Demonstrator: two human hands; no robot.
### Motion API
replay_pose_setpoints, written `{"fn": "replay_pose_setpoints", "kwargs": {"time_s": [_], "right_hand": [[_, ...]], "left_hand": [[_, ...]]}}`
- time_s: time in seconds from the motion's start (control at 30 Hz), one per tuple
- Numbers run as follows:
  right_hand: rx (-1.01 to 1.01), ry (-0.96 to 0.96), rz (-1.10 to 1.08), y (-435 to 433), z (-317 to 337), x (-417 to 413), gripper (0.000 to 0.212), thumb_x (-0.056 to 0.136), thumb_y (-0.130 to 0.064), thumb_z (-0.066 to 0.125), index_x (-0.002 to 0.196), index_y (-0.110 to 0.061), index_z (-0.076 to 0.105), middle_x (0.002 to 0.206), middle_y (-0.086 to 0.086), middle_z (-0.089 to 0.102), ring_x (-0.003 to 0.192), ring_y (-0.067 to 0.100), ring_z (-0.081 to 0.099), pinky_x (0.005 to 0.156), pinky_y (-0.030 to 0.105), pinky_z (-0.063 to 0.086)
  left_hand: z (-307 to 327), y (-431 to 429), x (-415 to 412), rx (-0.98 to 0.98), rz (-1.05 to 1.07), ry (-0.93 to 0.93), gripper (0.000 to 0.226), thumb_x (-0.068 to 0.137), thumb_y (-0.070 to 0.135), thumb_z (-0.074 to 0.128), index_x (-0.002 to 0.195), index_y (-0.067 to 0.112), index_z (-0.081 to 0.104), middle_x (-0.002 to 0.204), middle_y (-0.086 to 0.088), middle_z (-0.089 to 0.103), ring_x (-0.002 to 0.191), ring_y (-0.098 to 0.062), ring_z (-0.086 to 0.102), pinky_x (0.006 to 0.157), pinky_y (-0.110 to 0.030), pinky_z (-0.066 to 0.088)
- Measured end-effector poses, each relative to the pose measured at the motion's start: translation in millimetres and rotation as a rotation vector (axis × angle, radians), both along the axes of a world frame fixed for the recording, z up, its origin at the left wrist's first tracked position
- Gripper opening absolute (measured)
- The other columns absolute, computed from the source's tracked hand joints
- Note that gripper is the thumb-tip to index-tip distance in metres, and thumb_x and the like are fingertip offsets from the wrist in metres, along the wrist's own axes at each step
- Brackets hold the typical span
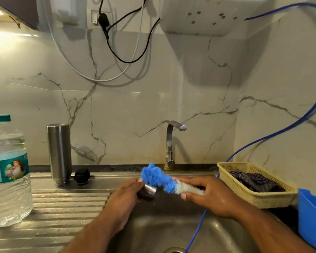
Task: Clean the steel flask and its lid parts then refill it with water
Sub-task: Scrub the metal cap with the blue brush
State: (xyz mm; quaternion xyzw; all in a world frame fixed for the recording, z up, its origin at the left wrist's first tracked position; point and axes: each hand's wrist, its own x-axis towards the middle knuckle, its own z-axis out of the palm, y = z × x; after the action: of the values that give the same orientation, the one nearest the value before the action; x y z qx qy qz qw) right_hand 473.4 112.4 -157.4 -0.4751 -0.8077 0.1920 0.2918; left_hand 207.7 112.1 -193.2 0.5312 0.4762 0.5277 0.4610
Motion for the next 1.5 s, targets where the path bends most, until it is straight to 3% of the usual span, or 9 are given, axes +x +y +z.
{"fn": "replay_pose_setpoints", "kwargs": {"time_s": [0.07, 0.27, 0.4, 0.5, 0.6, 0.73, 1.0, 1.27, 1.5], "right_hand": [[0.015, 0.03, -0.015, -2, 1, -1, 0.049, 0.082, -0.071, 0.067, 0.129, -0.063, 0.057, 0.124, -0.035, 0.064, 0.114, -0.009, 0.06, 0.104, 0.033, 0.05], [0.031, 0.15, -0.047, -8, 7, -4, 0.028, 0.096, -0.041, 0.066, 0.122, -0.053, 0.067, 0.101, -0.044, 0.066, 0.096, -0.021, 0.059, 0.089, 0.006, 0.044], [-0.021, 0.147, -0.022, -14, 12, -5, 0.028, 0.092, -0.049, 0.068, 0.115, -0.063, 0.066, 0.117, -0.029, 0.07, 0.102, -0.01, 0.064, 0.085, 0.012, 0.049], [0.052, 0.1, -0.076, -14, 14, -7, 0.027, 0.091, -0.054, 0.066, 0.115, -0.066, 0.063, 0.118, -0.036, 0.064, 0.102, -0.014, 0.061, 0.091, 0.012, 0.047], [-0.005, 0.092, 0.004, -17, 16, -7, 0.032, 0.085, -0.059, 0.069, 0.115, -0.068, 0.063, 0.124, -0.033, 0.064, 0.113, -0.011, 0.058, 0.1, 0.018, 0.049], [0.049, 0.103, -0.051, -17, 15, -10, 0.029, 0.088, -0.058, 0.068, 0.11, -0.075, 0.059, 0.119, -0.037, 0.062, 0.112, -0.011, 0.058, 0.092, 0.011, 0.046], [0.046, 0.124, -0.054, -16, 11, -10, 0.032, 0.09, -0.056, 0.066, 0.113, -0.076, 0.056, 0.126, -0.029, 0.064, 0.112, -0.009, 0.059, 0.101, 0.025, 0.052], [0.105, 0.1, -0.075, -17, 8, -20, 0.034, 0.093, -0.057, 0.062, 0.12, -0.075, 0.052, 0.131, -0.027, 0.062, 0.113, -0.009, 0.056, 0.101, 0.024, 0.049], [0.004, 0.169, 0.017, -20, 13, -13, 0.035, 0.095, -0.044, 0.066, 0.118, -0.069, 0.059, 0.124, -0.034, 0.06, 0.109, -0.017, 0.056, 0.084, 0.004, 0.045]], "left_hand": [[4, -6, 4, -0.004, -0.01, -0.049, 0.037, 0.103, 0.039, 0.051, 0.102, 0.012, 0.076, 0.101, -0.01, 0.078, 0.105, -0.028, 0.071, 0.101, -0.045, 0.052], [9, -14, 6, 0.055, -0.078, -0.081, 0.024, 0.102, 0.024, 0.056, 0.116, 0.01, 0.069, 0.109, -0.011, 0.076, 0.113, -0.03, 0.068, 0.107, -0.049, 0.048], [13, -17, 7, 0.068, -0.095, -0.108, 0.02, 0.098, 0.01, 0.059, 0.116, 0.007, 0.068, 0.111, -0.011, 0.076, 0.107, -0.023, 0.072, 0.093, -0.036, 0.058], [10, -17, 6, 0.094, -0.11, -0.064, 0.022, 0.097, 0.008, 0.061, 0.117, 0.006, 0.067, 0.111, -0.009, 0.076, 0.111, -0.024, 0.071, 0.092, -0.031, 0.058], [13, -19, 7, 0.075, -0.12, -0.114, 0.026, 0.095, 0.006, 0.061, 0.119, 0.014, 0.068, 0.114, -0.004, 0.076, 0.11, -0.018, 0.072, 0.091, -0.031, 0.058], [14, -20, 8, 0.045, -0.123, -0.175, 0.025, 0.096, 0.004, 0.059, 0.12, 0.01, 0.066, 0.117, -0.01, 0.074, 0.109, -0.019, 0.072, 0.093, -0.034, 0.058], [13, -12, 7, -0.031, -0.052, -0.383, 0.026, 0.097, 0.002, 0.057, 0.122, 0.007, 0.063, 0.12, -0.015, 0.072, 0.113, -0.028, 0.07, 0.098, -0.044, 0.055], [16, -19, 11, -0.009, -0.079, -0.353, 0.026, 0.093, -0.003, 0.06, 0.117, 0.004, 0.064, 0.116, -0.016, 0.074, 0.108, -0.024, 0.073, 0.105, -0.044, 0.05], [28, -22, 13, -0.06, -0.043, -0.543, 0.025, 0.101, 0.019, 0.055, 0.12, 0.004, 0.062, 0.113, -0.02, 0.074, 0.109, -0.036, 0.07, 0.105, -0.053, 0.049]]}}
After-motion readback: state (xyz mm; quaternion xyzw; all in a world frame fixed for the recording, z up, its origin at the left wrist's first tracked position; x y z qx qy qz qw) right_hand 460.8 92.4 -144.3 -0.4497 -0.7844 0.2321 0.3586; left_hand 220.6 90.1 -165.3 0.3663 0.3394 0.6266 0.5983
